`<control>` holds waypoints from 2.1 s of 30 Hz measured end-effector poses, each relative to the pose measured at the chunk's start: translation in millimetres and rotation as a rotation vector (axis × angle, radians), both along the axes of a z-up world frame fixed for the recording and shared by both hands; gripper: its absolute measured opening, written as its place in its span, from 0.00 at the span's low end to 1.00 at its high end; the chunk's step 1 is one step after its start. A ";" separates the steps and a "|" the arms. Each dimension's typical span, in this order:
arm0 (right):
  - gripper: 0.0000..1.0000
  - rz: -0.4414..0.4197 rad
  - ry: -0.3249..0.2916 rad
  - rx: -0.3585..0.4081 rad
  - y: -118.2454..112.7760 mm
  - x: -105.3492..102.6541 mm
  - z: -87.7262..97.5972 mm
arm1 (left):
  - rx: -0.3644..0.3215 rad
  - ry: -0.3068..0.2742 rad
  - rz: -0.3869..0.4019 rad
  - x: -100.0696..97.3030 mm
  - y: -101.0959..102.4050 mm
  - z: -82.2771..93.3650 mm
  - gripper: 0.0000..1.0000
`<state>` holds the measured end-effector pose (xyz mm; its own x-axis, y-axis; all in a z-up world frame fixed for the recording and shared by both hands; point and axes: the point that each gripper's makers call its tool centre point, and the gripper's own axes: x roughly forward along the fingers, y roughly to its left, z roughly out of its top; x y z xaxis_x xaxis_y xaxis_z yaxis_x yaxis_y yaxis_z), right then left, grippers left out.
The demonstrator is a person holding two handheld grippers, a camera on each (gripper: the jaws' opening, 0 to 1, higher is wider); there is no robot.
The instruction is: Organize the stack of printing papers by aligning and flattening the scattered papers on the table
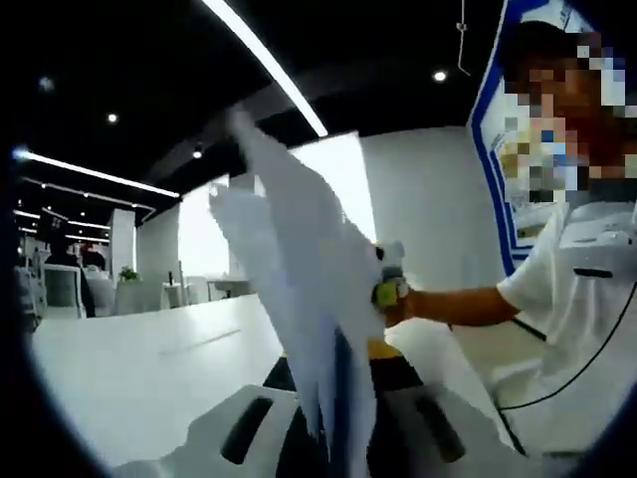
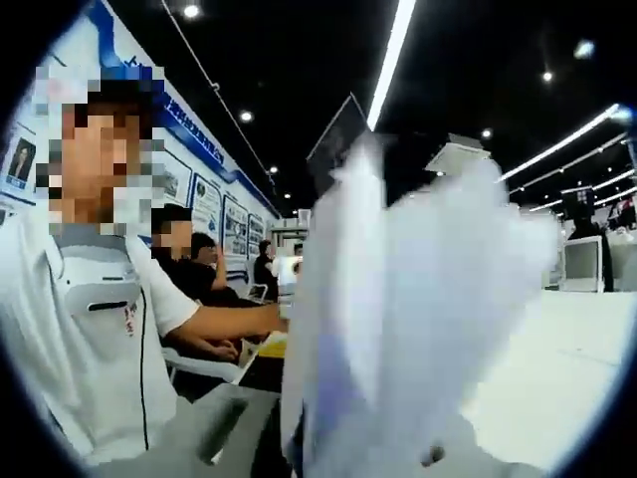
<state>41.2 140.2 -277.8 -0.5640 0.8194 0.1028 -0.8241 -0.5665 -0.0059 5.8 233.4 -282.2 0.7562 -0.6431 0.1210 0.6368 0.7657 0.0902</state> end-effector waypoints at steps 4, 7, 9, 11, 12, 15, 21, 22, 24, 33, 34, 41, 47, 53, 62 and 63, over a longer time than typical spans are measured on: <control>0.00 -0.023 0.005 -0.082 1.0 4.8 -8.7 | -0.005 0.011 -0.007 -0.2 -3.1 -2.2 0.08; 0.01 -0.016 0.044 -0.018 -1.2 6.9 -4.6 | -0.063 0.023 -0.050 -6.8 -7.5 -2.1 0.07; 0.01 -0.061 0.034 -0.112 1.3 11.1 -21.6 | -0.063 0.028 -0.024 -5.1 -5.5 -2.0 0.07; 0.08 -0.027 0.044 0.000 -1.3 3.2 -7.4 | -0.044 0.016 -0.030 -6.2 -10.1 -2.3 0.17; 0.18 -0.030 0.041 -0.011 -3.0 4.2 -11.2 | -0.008 0.025 -0.018 -4.7 -8.9 -6.9 0.23; 0.26 -0.076 0.063 -0.065 0.4 18.2 -16.0 | -0.041 0.034 -0.020 -9.7 -3.5 -1.1 0.30; 0.12 -0.054 0.076 0.007 -10.5 13.9 15.8 | -0.065 -0.010 0.010 -15.9 7.7 22.4 0.08; 0.11 -0.024 0.078 0.016 -13.3 9.6 21.0 | -0.084 0.030 -0.007 -16.0 5.9 20.2 0.06; 0.16 -0.043 0.055 0.025 -12.6 10.6 25.0 | -0.075 0.009 0.003 -12.4 7.4 22.0 0.06; 0.00 -0.186 -0.067 0.059 -3.3 27.9 30.5 | -0.078 0.022 0.053 -9.2 9.9 18.8 0.06; 0.00 -0.213 -0.100 0.061 -1.7 30.0 29.9 | -0.068 0.019 0.078 -8.1 10.8 18.7 0.06; 0.04 -0.155 -0.069 0.041 -14.0 16.7 38.6 | -0.054 -0.039 0.105 -19.9 11.9 41.8 0.16; 0.00 -0.093 0.062 0.061 -27.2 15.3 41.7 | -0.132 -0.027 -0.012 -35.9 4.9 39.9 0.06; 0.21 -0.138 0.049 0.096 -23.2 21.4 50.5 | -0.181 0.026 -0.023 -33.0 11.6 31.8 0.06; 0.00 -0.179 -0.057 0.125 -31.8 21.6 57.3 | -0.092 -0.035 0.068 -31.0 16.2 26.6 0.19; 0.00 -0.176 -0.051 0.117 -31.5 23.0 57.2 | -0.108 -0.062 0.077 -32.4 18.3 32.4 0.28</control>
